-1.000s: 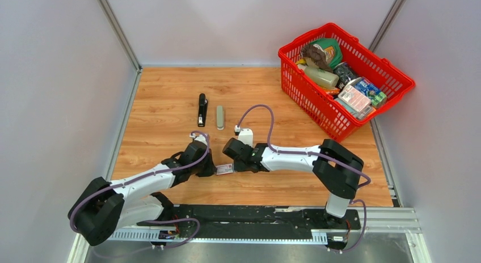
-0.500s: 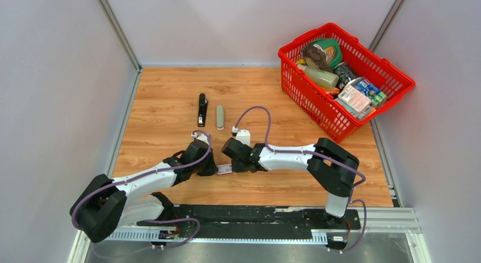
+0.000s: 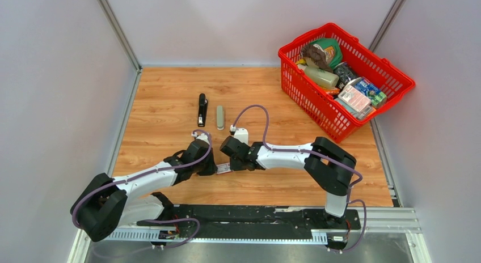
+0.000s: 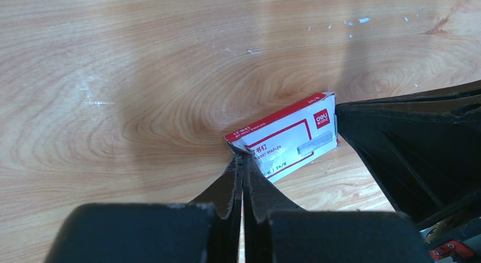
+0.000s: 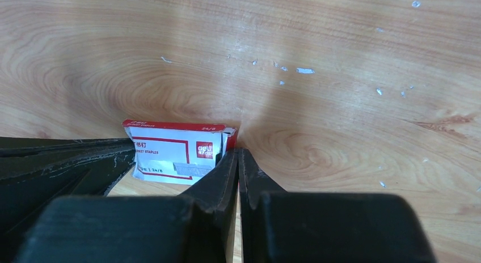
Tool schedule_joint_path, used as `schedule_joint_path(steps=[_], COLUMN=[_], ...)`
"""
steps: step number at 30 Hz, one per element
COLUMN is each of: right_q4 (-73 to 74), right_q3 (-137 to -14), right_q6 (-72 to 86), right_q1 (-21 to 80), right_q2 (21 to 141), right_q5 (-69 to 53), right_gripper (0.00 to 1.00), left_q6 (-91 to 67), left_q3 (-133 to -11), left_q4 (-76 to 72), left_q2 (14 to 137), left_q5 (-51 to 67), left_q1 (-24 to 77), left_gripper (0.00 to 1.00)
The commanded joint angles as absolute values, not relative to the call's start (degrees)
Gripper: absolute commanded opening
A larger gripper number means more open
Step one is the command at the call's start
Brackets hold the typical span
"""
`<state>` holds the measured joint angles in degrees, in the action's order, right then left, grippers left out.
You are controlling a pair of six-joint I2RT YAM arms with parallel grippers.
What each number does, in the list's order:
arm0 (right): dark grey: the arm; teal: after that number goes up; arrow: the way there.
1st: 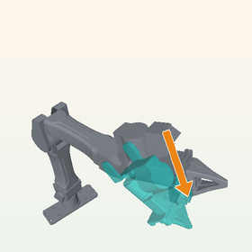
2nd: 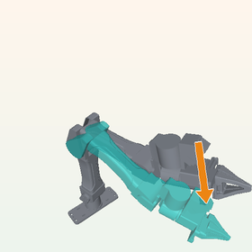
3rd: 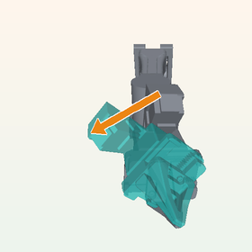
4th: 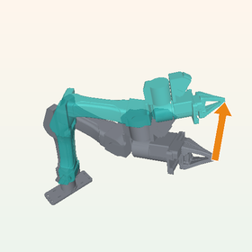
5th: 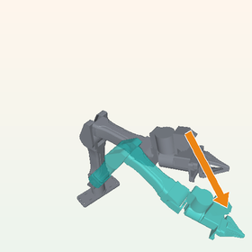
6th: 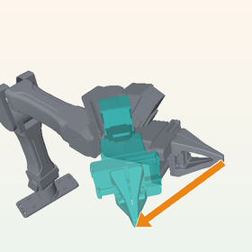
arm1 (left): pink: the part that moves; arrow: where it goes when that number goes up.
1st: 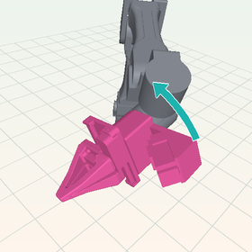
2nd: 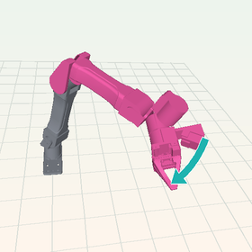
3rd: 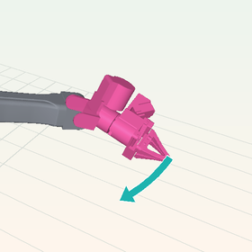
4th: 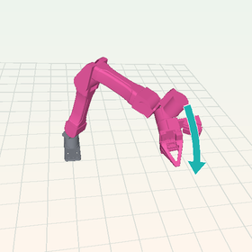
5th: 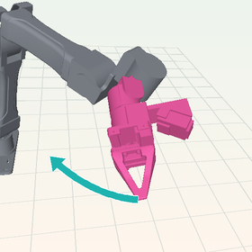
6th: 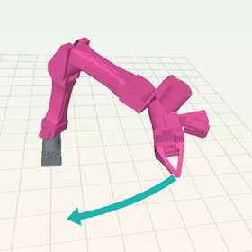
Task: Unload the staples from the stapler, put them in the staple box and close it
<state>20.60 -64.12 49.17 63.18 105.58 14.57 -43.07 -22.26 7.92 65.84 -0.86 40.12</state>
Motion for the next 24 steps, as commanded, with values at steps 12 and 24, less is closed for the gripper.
schedule_joint_path(steps=[12,24], right_q4=[9.3,15.6], right_q3=[-64.2,-59.6], right_q6=[49.7,46.7], right_q1=[67.0,65.1], right_q2=[108.5,99.4], right_q5=[4.9,15.6], right_gripper=[0.12,0.29], left_q6=[-42.4,-40.3], left_q3=[-21.8,-24.3], left_q4=[11.8,17.0], left_q2=[67.5,62.4], left_q5=[-1.3,-3.6], left_q1=[41.7,41.7], left_gripper=[0.0,0.01])
